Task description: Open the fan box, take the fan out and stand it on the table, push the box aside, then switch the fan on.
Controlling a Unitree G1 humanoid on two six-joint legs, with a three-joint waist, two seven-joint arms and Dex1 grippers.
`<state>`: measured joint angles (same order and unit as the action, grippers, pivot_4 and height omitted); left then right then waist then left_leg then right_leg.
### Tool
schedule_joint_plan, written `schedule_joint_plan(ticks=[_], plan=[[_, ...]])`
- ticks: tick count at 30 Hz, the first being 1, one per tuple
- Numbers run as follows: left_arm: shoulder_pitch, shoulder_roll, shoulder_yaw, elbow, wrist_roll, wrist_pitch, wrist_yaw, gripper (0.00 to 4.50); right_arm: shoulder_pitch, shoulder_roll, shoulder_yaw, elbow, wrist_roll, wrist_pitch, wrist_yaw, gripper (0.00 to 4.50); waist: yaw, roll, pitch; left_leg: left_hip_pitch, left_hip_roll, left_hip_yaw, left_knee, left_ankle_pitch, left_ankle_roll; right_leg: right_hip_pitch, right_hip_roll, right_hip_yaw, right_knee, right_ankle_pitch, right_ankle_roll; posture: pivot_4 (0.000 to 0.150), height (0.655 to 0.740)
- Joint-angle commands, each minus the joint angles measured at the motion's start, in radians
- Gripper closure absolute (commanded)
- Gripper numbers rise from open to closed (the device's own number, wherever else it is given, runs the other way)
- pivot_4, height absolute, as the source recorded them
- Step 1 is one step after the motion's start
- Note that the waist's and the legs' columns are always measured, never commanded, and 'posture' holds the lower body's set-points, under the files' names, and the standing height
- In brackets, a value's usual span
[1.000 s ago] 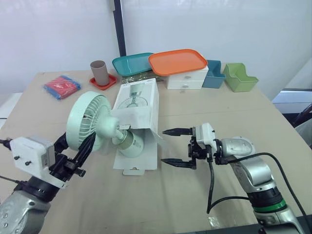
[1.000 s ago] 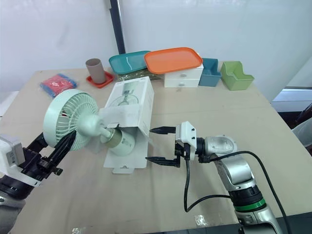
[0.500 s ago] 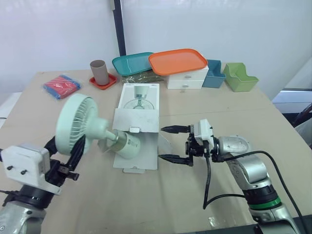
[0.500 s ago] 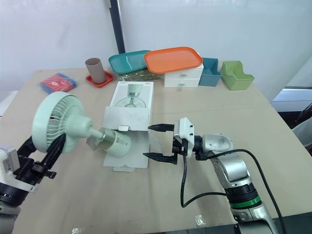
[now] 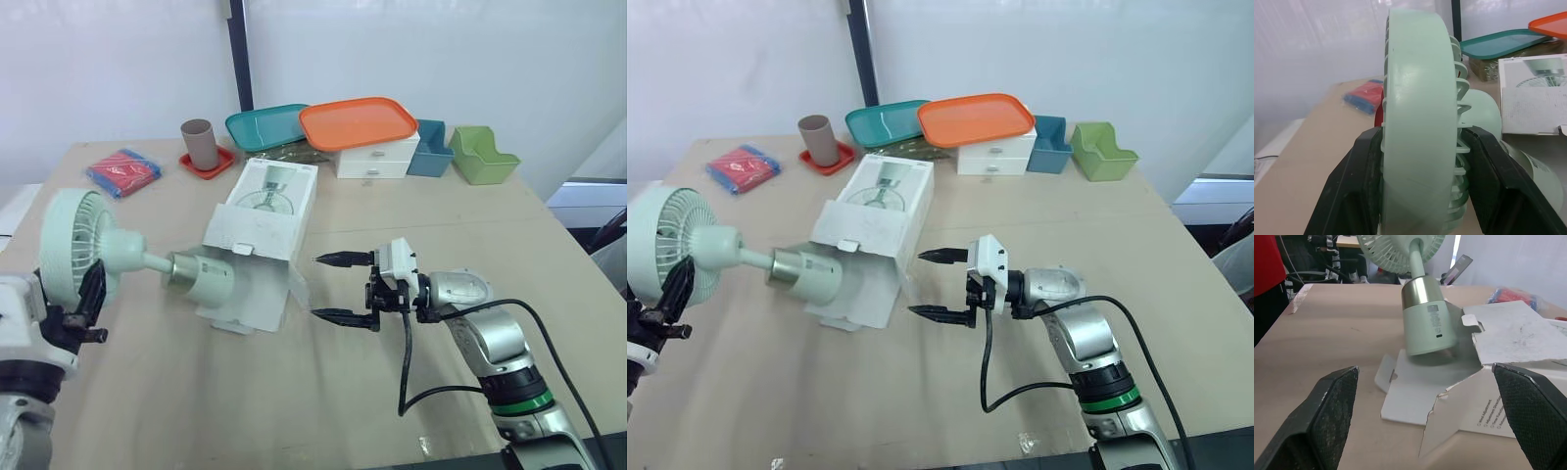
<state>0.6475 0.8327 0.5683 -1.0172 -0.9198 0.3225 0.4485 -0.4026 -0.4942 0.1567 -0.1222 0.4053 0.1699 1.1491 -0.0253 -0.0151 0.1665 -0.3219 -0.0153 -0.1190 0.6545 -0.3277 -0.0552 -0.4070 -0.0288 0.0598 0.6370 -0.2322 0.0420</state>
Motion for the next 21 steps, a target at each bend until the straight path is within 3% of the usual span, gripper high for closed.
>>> schedule_joint_plan(ticks=[1,13,21], plan=[[-0.055,0.004,0.043,-0.028,0.041,0.023,-0.03,2.64,-0.02,0.0,-0.009,-0.014,0.001,-0.003,-0.007,0.0,0.0,0.0,0.0,0.0,0.0,0.0,0.0,0.0,0.0,0.0,0.0,0.0,0.0,0.0,0.0,0.15,0.74],[-0.239,-0.025,0.204,0.044,0.171,0.274,-0.043,2.64,-0.011,-0.016,-0.008,-0.026,-0.004,0.006,-0.009,0.0,0.0,-0.001,0.0,0.0,0.0,0.0,0.0,0.0,0.0,0.0,0.001,0.0,0.0,0.0,0.0,0.15,0.74],[-0.347,-0.08,0.118,0.067,0.211,0.346,-0.133,2.64,-0.018,-0.014,-0.007,-0.023,-0.005,0.006,-0.013,0.0,0.001,-0.002,0.0,-0.001,0.001,-0.001,0.0,0.0,-0.002,-0.001,0.001,0.0,-0.001,0.0,0.0,0.15,0.74]])
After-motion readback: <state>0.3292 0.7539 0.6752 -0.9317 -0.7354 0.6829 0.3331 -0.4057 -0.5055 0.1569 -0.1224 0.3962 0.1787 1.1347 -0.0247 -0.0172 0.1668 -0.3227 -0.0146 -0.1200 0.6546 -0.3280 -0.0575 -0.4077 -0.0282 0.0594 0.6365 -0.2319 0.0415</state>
